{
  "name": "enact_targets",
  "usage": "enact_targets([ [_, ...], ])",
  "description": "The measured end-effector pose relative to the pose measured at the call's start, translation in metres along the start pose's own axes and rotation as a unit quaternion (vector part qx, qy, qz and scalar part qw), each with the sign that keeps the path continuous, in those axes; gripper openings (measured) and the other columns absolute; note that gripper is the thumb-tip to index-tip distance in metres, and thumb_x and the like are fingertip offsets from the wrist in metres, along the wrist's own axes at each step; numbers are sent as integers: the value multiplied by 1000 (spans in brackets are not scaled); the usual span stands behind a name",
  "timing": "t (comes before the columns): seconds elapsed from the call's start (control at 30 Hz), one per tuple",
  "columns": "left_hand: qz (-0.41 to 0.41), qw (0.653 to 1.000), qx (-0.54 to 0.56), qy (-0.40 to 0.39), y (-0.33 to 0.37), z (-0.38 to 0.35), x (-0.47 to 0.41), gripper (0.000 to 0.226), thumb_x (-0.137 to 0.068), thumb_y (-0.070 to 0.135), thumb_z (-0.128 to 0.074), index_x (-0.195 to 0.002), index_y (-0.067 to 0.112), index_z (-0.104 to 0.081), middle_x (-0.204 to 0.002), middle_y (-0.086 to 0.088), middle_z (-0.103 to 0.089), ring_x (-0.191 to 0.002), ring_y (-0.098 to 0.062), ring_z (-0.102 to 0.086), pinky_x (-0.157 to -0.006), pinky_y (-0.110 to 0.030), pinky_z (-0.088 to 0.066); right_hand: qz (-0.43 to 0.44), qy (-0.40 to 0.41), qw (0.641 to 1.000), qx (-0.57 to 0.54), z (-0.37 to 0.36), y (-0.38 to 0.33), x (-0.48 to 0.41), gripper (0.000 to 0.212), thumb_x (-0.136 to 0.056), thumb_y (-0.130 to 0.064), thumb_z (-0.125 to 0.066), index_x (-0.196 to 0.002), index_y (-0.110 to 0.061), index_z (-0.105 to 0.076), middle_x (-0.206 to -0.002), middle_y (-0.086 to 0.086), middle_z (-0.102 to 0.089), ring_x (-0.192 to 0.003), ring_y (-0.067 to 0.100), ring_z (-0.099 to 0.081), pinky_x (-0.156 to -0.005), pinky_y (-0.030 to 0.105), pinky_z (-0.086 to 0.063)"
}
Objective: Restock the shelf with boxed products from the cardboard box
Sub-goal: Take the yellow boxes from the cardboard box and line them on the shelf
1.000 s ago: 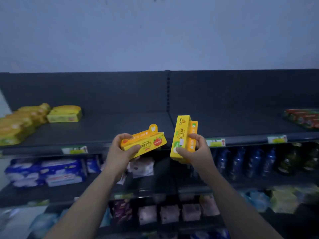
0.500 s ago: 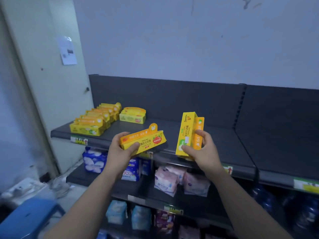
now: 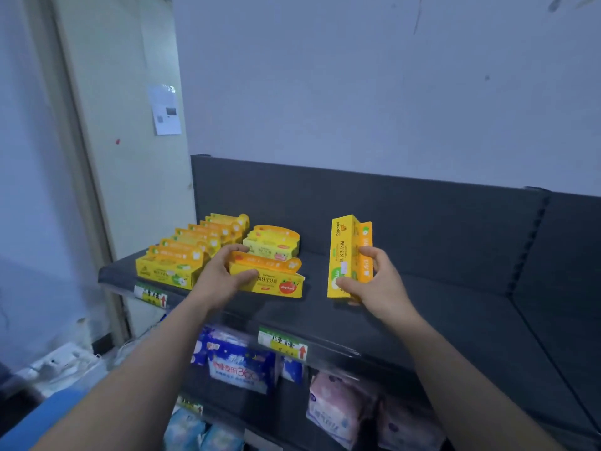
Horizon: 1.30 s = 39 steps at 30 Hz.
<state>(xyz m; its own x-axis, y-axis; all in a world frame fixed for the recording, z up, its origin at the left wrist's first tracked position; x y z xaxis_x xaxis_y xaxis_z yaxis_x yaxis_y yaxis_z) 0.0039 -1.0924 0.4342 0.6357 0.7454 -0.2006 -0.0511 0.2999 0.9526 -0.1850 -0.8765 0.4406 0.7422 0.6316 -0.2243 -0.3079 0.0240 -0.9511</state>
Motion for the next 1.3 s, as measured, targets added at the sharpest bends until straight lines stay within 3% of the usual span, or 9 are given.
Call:
enact_targets([
  [0.1,15,998,-53,-28,-9,-3,-29,44,-82,15,-73,-118,31,-53,-117,-4,-61,-99,-20,-64,-89,-38,-54,-14,-12,1000,4,-9,8,-22,75,-75,-12,-81,-134,-32,-38,-127,-3,-54,-102,19,-64,-63,34,-61],
  [0.2,11,992,-115,-47,-11,-2,-60,50,-81,15,-74,-125,21,-51,-118,-5,-60,-99,-19,-62,-85,-31,-53,-23,-15,1000,14,-21,13,-43,76,-76,-10,-80,-136,-29,-38,-127,-2,-53,-99,19,-64,-57,29,-59],
  [0.3,-5,977,-205,-64,-9,1,-97,59,-77,18,-79,-128,17,-50,-120,-6,-59,-101,-21,-60,-84,-29,-50,-20,3,999,30,-31,15,-65,78,-74,-12,-82,-137,-28,-37,-125,-2,-54,-98,19,-65,-59,31,-60],
  [0.4,-11,941,-325,-95,-14,-1,-133,66,-75,23,-80,-133,18,-49,-129,-4,-53,-114,-24,-54,-87,-29,-45,-21,38,998,47,-38,16,-83,79,-73,-16,-83,-137,-28,-38,-123,-3,-54,-99,18,-64,-68,38,-61],
  [0.57,-34,879,-449,-156,-33,-2,-183,68,-72,30,-82,-130,23,-48,-131,-1,-53,-118,-25,-52,-96,-36,-44,-32,94,993,64,-48,16,-99,79,-73,-19,-82,-137,-30,-38,-125,-4,-52,-102,16,-61,-71,32,-60],
  [0.8,-77,842,-491,-212,-39,-6,-218,76,-65,26,-87,-130,23,-47,-125,-2,-56,-113,-27,-54,-92,-35,-48,-48,158,984,69,-65,19,-101,79,-70,-21,-85,-134,-32,-40,-124,-7,-54,-104,17,-62,-79,44,-59],
  [1.1,-135,790,-564,-199,-43,-12,-227,66,-76,22,-77,-133,21,-42,-130,-2,-53,-122,-25,-48,-101,-36,-34,-44,155,984,81,-75,18,-103,78,-70,-17,-85,-134,-27,-40,-120,-6,-58,-98,12,-64,-78,40,-60],
  [1.3,-140,807,-544,-182,-39,-3,-230,65,-73,24,-78,-128,25,-45,-124,2,-58,-117,-24,-52,-103,-40,-30,-27,114,988,104,-82,4,-121,82,-68,-15,-86,-133,-30,-39,-121,-5,-58,-99,14,-65,-74,38,-60],
])
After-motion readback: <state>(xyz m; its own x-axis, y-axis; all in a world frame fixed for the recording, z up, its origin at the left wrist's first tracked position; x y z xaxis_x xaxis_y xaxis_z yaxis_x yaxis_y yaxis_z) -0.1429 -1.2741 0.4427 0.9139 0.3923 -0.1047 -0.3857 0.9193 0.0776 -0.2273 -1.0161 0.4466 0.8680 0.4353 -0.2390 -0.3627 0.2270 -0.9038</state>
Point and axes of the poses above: each hand's wrist, its own x-axis away from the middle knuckle, its own z-axis out of the back of the hand, y = z × x, the point moved 8 cm from there along -x, towards the middle knuckle
